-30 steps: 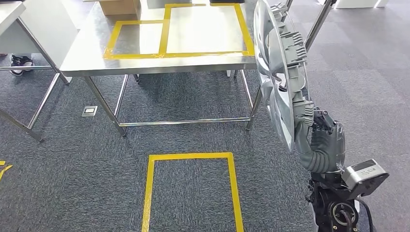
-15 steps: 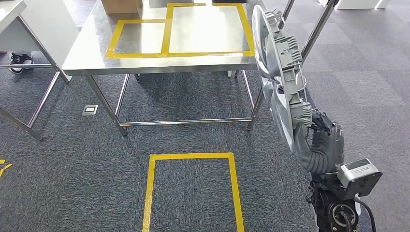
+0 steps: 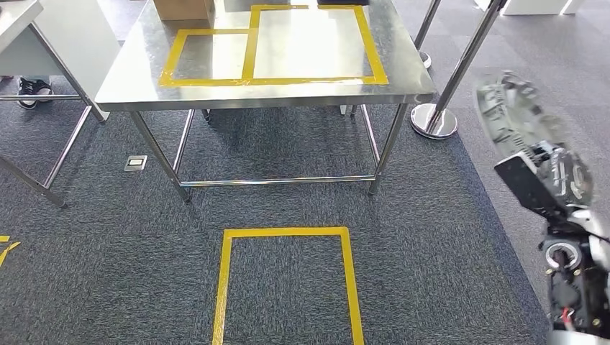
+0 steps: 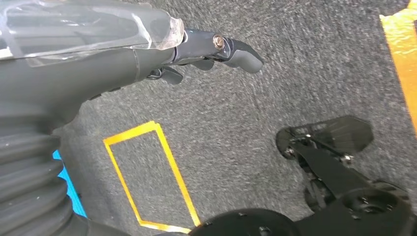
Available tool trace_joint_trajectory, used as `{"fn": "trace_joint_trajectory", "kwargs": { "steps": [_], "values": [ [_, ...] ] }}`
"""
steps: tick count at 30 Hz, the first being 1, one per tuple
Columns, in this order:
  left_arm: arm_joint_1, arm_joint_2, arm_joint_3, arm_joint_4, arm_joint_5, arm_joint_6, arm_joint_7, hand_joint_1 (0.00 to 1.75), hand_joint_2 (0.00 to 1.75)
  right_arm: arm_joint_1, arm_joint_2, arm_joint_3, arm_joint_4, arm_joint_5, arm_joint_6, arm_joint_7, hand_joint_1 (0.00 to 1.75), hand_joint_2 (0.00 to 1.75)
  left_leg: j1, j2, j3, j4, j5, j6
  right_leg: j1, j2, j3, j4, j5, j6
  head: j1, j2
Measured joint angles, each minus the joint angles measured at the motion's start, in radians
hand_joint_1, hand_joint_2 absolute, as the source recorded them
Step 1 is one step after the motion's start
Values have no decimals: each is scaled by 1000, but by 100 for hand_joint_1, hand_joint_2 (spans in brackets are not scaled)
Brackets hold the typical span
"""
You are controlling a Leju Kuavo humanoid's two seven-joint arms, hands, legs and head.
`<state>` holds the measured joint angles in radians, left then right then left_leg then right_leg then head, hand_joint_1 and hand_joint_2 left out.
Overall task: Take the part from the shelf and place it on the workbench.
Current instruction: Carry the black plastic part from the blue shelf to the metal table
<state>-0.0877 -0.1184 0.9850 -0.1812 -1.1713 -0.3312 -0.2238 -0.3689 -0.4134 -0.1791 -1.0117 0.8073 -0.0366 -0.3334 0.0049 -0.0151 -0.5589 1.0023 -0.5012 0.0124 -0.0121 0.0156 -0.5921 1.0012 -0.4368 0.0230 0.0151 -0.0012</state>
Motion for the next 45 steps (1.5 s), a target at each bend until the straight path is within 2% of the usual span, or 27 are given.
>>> {"fn": "trace_joint_trajectory", "kwargs": {
  "steps": [4,8,11,16,19,23,27,32,36,41,45],
  "values": [
    [1,9,0,0,-6,-4,0,0,175,-205,-189,50,267,291,9,141,175,175,-3,-4,-5,0,2,3,-3,-4,-5,1,1,1,0,0],
    [0,15,0,0,-3,-5,-5,0,175,-432,-327,150,434,462,90,182,175,175,-4,-3,-8,-1,2,3,-3,-3,-9,2,1,1,-1,0],
    [-1,15,0,0,3,-6,-9,0,175,-549,-372,230,499,532,98,175,175,175,-3,-1,-6,-2,2,3,-2,-1,-10,2,1,1,-1,0],
    [-4,13,1,0,9,-6,-19,0,175,-637,-376,332,557,578,54,176,175,175,-2,2,-6,-2,2,3,-1,1,-9,2,1,1,-1,0],
    [-4,13,4,0,16,-6,-28,0,175,-661,-357,380,574,607,4,174,175,175,-2,3,-6,-2,3,2,-1,2,-9,3,1,1,-1,0],
    [-8,13,5,0,19,-6,-30,0,175,-675,-299,432,586,618,-106,150,175,175,-1,5,-4,-2,3,2,0,4,-9,3,2,0,0,0],
    [-14,10,5,0,10,-6,-23,0,175,-626,-199,483,590,631,-262,164,175,175,0,6,-2,-2,3,2,1,6,-8,3,2,0,-1,0],
    [-17,9,5,0,3,-5,-18,0,175,-567,-105,530,603,647,-341,186,175,175,1,-3,0,-2,6,0,2,-3,-9,4,2,0,0,0],
    [-26,10,5,0,-8,-3,-12,0,175,-510,-8,572,615,720,-474,272,175,175,2,1,0,-2,6,0,2,1,-11,4,2,-1,-1,0],
    [-34,10,5,0,-9,7,-3,0,175,-472,84,613,647,747,-494,296,175,175,2,1,-1,-2,6,0,3,1,-11,4,2,-1,-1,0],
    [-31,14,5,0,-3,10,0,0,175,-459,125,627,670,747,-470,294,175,175,2,0,-1,-2,6,0,3,1,-11,4,2,-1,0,0]
  ]
}}
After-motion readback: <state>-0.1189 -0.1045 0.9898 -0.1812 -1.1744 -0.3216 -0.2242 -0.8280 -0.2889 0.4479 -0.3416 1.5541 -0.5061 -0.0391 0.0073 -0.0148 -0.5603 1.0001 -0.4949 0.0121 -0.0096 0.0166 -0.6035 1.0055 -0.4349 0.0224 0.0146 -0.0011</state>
